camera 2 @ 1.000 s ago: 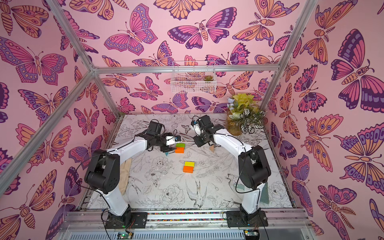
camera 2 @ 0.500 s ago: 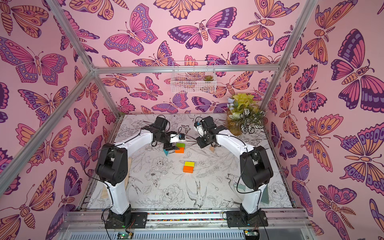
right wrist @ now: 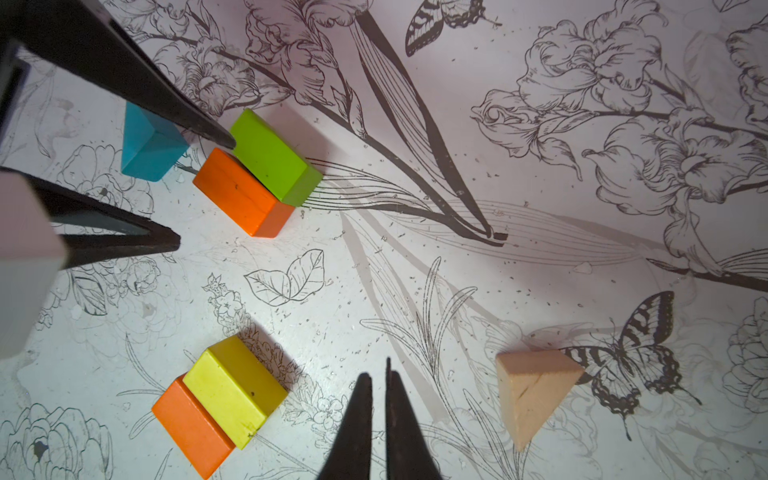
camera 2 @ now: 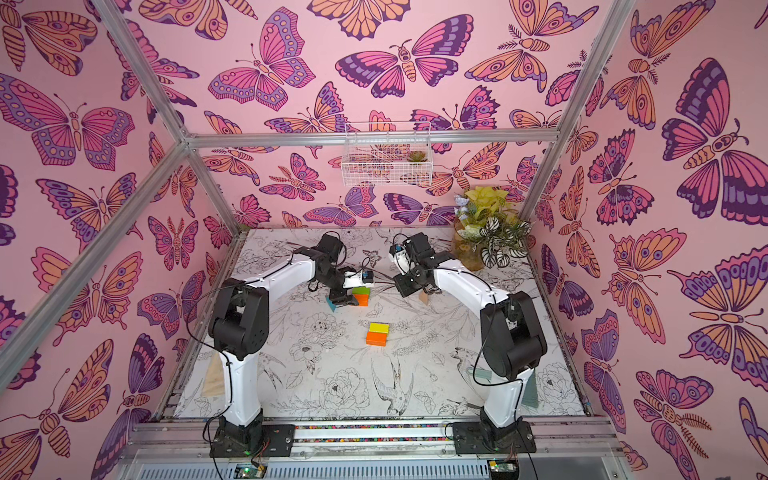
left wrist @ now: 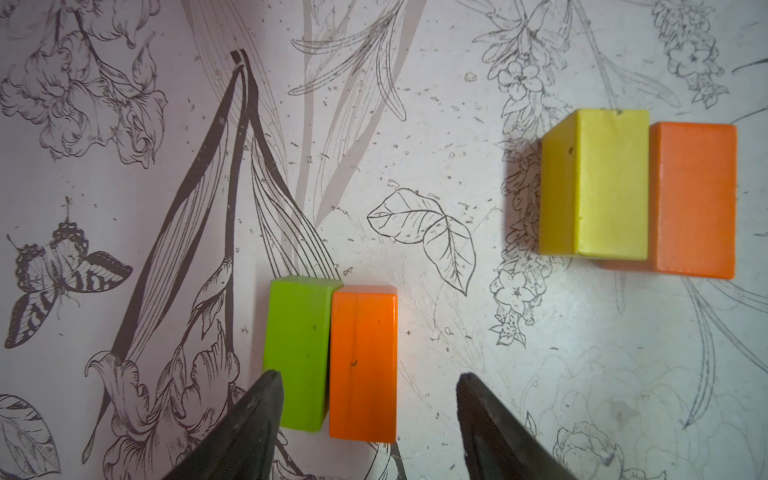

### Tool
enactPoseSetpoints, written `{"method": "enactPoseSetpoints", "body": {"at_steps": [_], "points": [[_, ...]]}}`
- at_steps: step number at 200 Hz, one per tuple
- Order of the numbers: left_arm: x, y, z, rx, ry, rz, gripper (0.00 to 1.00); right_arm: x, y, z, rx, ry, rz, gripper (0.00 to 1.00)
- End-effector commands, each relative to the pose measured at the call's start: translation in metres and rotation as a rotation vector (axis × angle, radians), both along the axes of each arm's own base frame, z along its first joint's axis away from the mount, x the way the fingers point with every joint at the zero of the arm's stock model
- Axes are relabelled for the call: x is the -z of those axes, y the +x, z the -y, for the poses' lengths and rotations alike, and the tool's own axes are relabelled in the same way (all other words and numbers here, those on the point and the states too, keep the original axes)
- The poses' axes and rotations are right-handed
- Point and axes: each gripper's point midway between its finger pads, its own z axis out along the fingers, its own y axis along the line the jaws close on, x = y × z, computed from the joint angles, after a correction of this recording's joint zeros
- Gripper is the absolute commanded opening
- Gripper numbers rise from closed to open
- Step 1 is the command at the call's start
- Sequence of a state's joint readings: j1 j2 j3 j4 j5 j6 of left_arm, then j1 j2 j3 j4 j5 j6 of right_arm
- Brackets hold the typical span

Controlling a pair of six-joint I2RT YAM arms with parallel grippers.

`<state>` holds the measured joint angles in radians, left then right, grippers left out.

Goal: Assemble a piece of candy with building blocks
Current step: Pick up the building blocks at the center of the board.

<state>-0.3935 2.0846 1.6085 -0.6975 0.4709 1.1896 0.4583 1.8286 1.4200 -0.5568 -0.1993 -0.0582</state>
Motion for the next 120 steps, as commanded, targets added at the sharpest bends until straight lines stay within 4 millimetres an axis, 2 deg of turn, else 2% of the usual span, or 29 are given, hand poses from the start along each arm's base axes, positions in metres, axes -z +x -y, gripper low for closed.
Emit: {"method": "enactPoseSetpoints", "body": {"at_steps": [1, 60, 120], "points": [[0.007, -0.006, -0.001, 0.024, 0.032, -0.039, 0.7, 0.005, -0.003, 0.0, -0.022, 0.001, -0.014, 0.12], [0.019, 0.009, -0.003, 0.026, 0.078, -0.025, 0.76, 0.008, -0.006, 0.0, -0.034, 0.003, -0.031, 0.12], [0.032, 0.007, -0.003, 0.027, 0.12, -0.038, 0.8, 0.014, -0.008, 0.0, -0.046, -0.005, -0.053, 0.11]]}}
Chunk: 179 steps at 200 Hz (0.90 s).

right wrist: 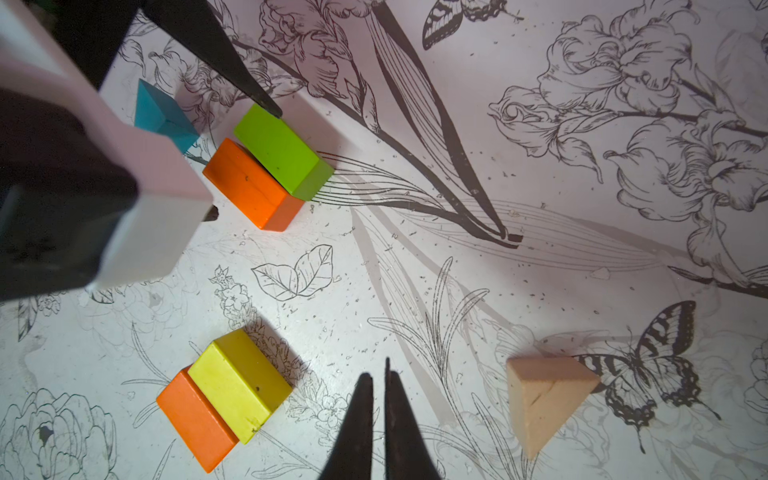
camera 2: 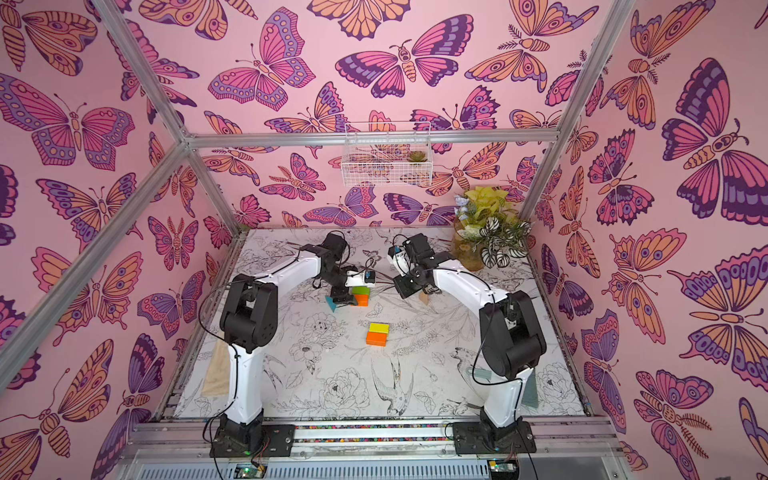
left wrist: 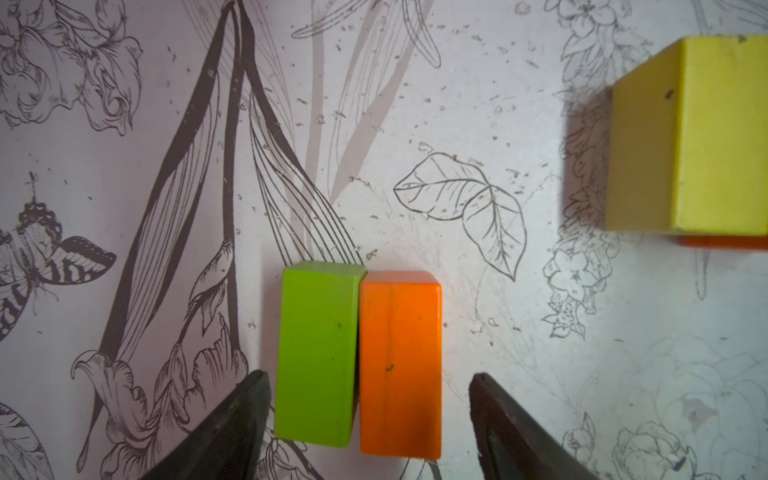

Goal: Assemble a piece of candy with building blocks
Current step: Pick up the building blocks at the center of the board.

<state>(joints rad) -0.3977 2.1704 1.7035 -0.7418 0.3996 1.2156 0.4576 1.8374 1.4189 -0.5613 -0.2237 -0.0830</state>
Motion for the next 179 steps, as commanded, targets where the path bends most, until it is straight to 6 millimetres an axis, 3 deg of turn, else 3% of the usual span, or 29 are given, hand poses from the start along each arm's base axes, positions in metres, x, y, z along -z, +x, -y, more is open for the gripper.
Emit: {"method": "enactPoseSetpoints", "body": {"at_steps": [1, 71, 116, 159, 179], "points": [[0.015, -0.009, 0.0, 0.019, 0.044, -0.045, 0.8, 0.01, -0.005, 0.002, -0.015, -0.01, -0.041, 0.11], [0.025, -0.007, 0.001, 0.025, 0.072, -0.05, 0.82, 0.013, -0.007, 0.001, -0.027, -0.01, -0.056, 0.11], [0.028, -0.008, 0.001, 0.04, 0.09, -0.042, 0.76, 0.015, -0.008, 0.0, -0.031, -0.005, -0.07, 0.11], [0.025, -0.008, 0.002, 0.051, 0.088, -0.033, 0.57, 0.017, -0.009, -0.001, -0.034, -0.004, -0.079, 0.11], [0.022, -0.012, 0.003, 0.069, 0.082, -0.035, 0.27, 0.016, -0.009, -0.001, -0.033, -0.002, -0.079, 0.11]]}}
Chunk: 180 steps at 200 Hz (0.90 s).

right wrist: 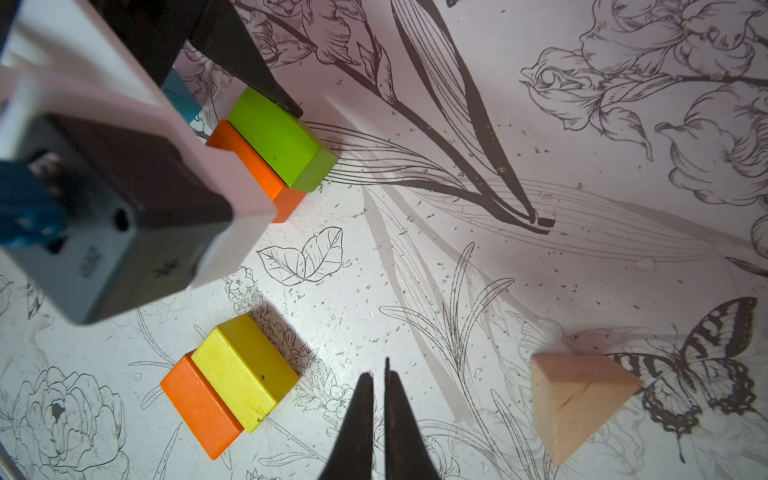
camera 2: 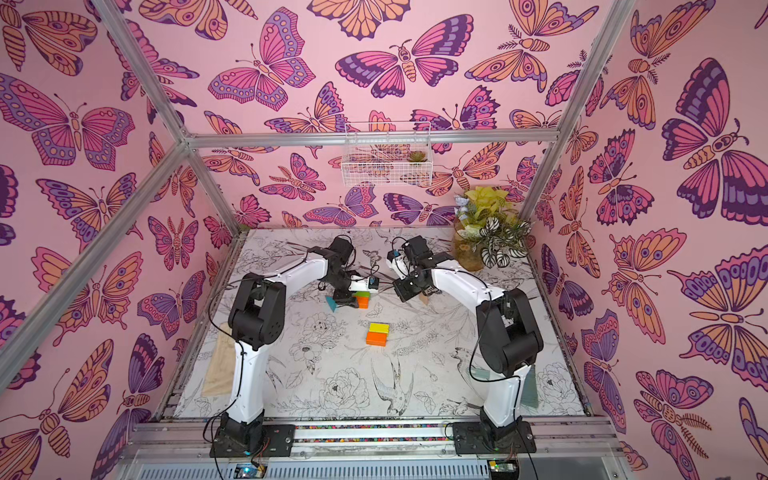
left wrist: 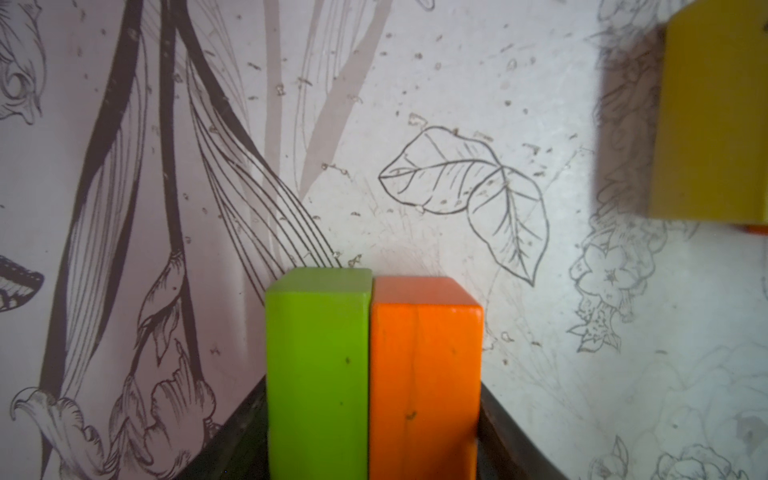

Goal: Assemble a piece of candy with building blocks
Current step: Pick up the building blocks at the center of the board, then assemble the building blocks at the center of the board.

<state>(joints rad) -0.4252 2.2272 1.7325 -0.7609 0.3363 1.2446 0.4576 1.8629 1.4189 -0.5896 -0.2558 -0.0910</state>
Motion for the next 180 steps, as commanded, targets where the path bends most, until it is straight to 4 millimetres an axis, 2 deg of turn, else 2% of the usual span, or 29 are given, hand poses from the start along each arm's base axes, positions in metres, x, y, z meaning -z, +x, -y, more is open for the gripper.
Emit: {"method": "enactPoseSetpoints", "body": {"at_steps": [1, 14, 79, 113, 135, 151, 180], "points": [[-0.001, -0.011, 0.001, 0.033, 0.004, -0.028, 0.25, 0.003, 0.0, 0.001, -0.012, -0.001, -0.022, 0.11], [-0.008, -0.017, 0.002, 0.048, -0.004, -0.039, 0.0, 0.003, -0.001, 0.0, -0.012, 0.001, -0.026, 0.11], [-0.072, -0.043, -0.003, -0.005, -0.082, -0.009, 0.0, -0.004, -0.004, -0.003, -0.014, 0.02, -0.028, 0.11], [-0.094, -0.066, -0.015, -0.054, -0.095, -0.003, 0.0, -0.011, -0.01, -0.001, -0.006, 0.036, -0.02, 0.11], [-0.087, -0.09, -0.022, -0.07, -0.07, -0.034, 0.0, -0.014, -0.015, 0.002, 0.019, 0.049, -0.009, 0.11], [-0.071, -0.109, -0.027, -0.07, -0.015, -0.048, 0.0, -0.015, -0.02, 0.003, 0.037, 0.072, -0.011, 0.11], [-0.048, -0.125, -0.028, -0.112, 0.039, -0.035, 0.0, -0.017, -0.032, 0.005, 0.052, 0.081, -0.001, 0.11]]}}
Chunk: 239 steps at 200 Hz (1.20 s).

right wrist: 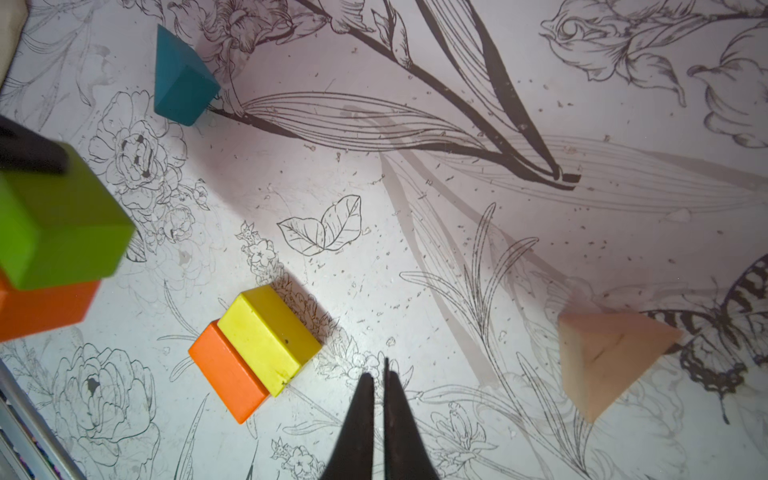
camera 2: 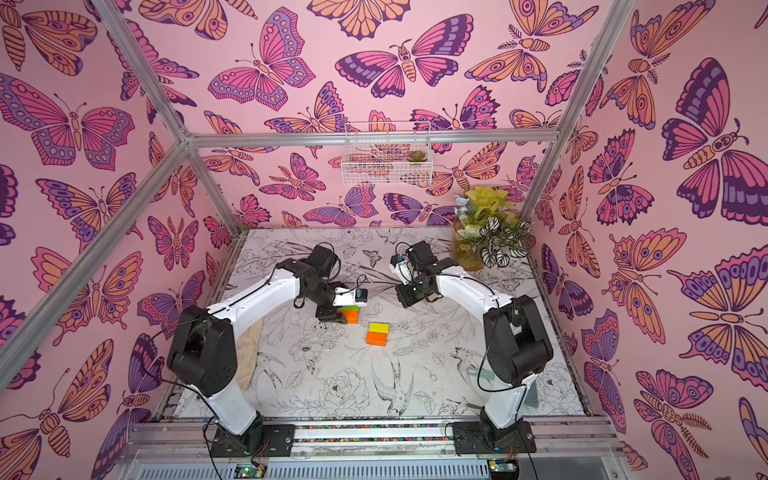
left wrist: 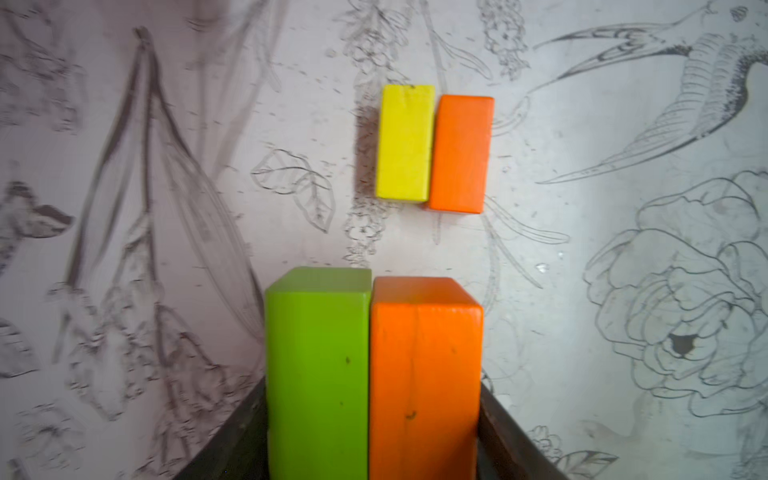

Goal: Assemble a piece of candy with building blocks
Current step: Assemble the building blocks at the center of the board.

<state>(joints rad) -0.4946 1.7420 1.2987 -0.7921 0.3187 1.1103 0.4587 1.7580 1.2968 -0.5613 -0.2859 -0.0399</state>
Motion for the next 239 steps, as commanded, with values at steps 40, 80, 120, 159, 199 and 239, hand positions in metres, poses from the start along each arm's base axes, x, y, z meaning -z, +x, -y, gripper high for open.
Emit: {"method": "enactPoseSetpoints", "body": {"at_steps": [40, 80, 120, 159, 199, 239], "points": [[0.044, -0.02, -0.005, -0.059, 0.08, 0.013, 0.0, -0.012, -0.014, -0.002, 0.025, 0.031, 0.018, 0.11], [0.066, 0.0, -0.004, -0.079, 0.133, 0.036, 0.0, -0.002, -0.016, -0.005, 0.025, 0.014, -0.004, 0.11], [0.081, 0.013, 0.002, -0.081, 0.138, 0.074, 0.0, 0.006, -0.021, -0.001, 0.029, -0.011, -0.019, 0.11], [0.082, 0.015, 0.011, -0.068, 0.118, 0.077, 0.0, 0.012, -0.025, 0.003, 0.028, -0.027, -0.036, 0.11], [0.082, 0.006, 0.009, -0.036, 0.123, 0.08, 0.0, 0.014, -0.027, 0.004, 0.035, -0.026, -0.04, 0.11], [0.079, -0.013, 0.003, -0.007, 0.108, 0.066, 0.0, 0.016, -0.029, 0.006, 0.036, -0.034, -0.047, 0.11]]}}
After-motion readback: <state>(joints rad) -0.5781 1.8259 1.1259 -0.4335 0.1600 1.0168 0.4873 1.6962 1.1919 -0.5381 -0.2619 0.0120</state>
